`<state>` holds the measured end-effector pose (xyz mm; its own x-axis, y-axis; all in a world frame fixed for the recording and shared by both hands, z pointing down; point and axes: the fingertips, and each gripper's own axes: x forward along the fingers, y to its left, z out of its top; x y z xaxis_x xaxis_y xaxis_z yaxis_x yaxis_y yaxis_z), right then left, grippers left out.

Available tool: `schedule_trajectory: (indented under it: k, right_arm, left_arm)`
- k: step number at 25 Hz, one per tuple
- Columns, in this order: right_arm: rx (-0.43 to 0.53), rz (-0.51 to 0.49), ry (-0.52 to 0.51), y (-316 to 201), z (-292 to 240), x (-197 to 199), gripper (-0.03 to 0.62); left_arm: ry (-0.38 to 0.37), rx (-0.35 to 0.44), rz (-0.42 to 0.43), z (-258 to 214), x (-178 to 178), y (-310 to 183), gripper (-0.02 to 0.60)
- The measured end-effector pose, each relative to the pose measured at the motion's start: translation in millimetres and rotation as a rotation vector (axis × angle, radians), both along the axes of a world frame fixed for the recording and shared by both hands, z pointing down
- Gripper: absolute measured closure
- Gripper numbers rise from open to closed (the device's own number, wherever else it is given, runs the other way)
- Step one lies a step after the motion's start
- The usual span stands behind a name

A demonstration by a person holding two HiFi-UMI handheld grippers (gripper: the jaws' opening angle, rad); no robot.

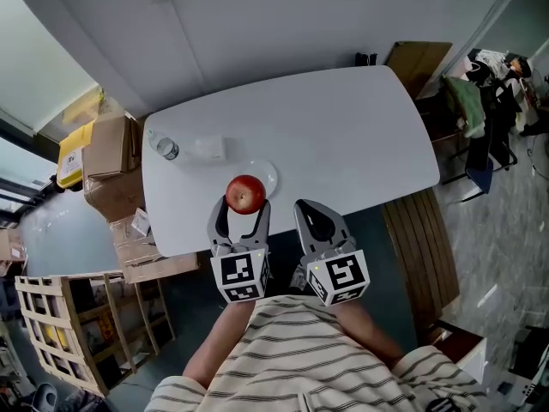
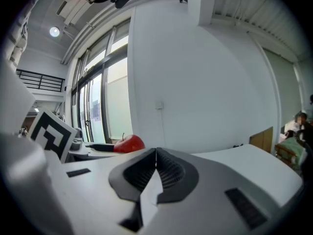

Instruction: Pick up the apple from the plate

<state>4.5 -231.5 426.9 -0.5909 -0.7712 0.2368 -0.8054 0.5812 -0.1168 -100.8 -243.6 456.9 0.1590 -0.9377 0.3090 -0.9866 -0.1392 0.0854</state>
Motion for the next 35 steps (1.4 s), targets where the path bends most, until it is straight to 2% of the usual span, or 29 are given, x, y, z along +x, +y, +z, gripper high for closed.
schedule_trajectory:
  k: [7,19,35]
  right_arm:
    - [0.012,-0.007,-0.004,1,-5,-7,0.582]
    - [0.029,-0.022,-0.002,1,-10,-11,0.582]
    - [0.046,-0.031,-0.005,-2,-15,-14,0.582]
  left_arm:
    - [0.003,0.048,-0.007,-25,-1,9,0.227]
    - [-0.057,0.102,-0.019,-38,-1,17,0.227]
    - [-0.067,0.131,-0.034,-49,-3,19,0.227]
